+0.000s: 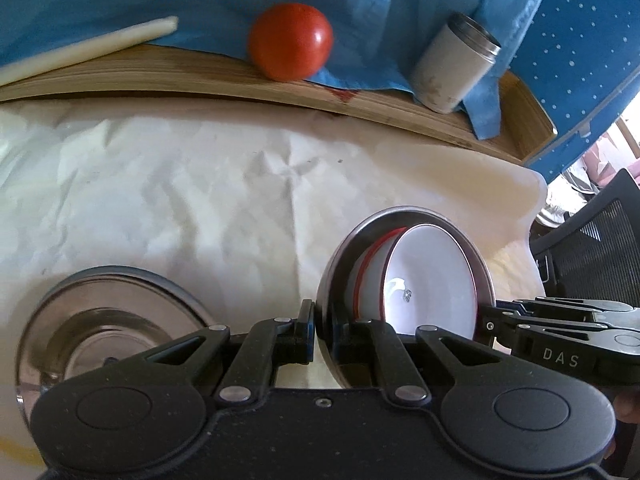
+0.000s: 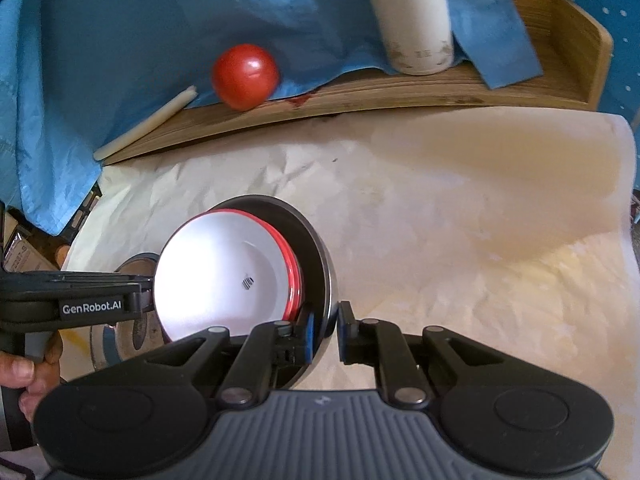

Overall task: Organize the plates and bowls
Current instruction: 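Lift the steel bowl with both grippers and carry it onto the plate stack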

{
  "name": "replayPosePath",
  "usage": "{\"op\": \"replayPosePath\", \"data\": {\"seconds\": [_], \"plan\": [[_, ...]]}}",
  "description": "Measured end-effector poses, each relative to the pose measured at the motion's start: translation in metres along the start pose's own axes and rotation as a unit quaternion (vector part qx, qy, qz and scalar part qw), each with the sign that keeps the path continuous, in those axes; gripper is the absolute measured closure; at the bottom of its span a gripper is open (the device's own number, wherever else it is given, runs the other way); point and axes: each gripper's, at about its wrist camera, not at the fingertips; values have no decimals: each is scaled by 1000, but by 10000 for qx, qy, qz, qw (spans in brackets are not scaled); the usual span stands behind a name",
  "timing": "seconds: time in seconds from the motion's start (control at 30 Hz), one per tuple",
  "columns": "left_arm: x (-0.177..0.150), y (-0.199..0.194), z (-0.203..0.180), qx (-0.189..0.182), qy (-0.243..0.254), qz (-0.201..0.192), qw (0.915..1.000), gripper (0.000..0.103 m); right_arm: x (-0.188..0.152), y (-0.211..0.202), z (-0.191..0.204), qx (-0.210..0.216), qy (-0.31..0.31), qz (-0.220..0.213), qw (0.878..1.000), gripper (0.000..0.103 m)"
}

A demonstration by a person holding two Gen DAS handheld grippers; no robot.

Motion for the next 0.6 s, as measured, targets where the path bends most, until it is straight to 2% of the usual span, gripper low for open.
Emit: {"op": "replayPosePath", "data": {"seconds": [0.6], "plan": [[3, -22, 43, 125, -280, -160, 9994, 96, 15, 22, 45, 140, -258, 53, 9996, 90]]}}
Point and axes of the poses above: each gripper's, at about its wrist camera, not at the fingertips, and y roughly the way its jaws point, z to its left, x to its top, and after that the axes turned 8 degrees about -y, right-handed
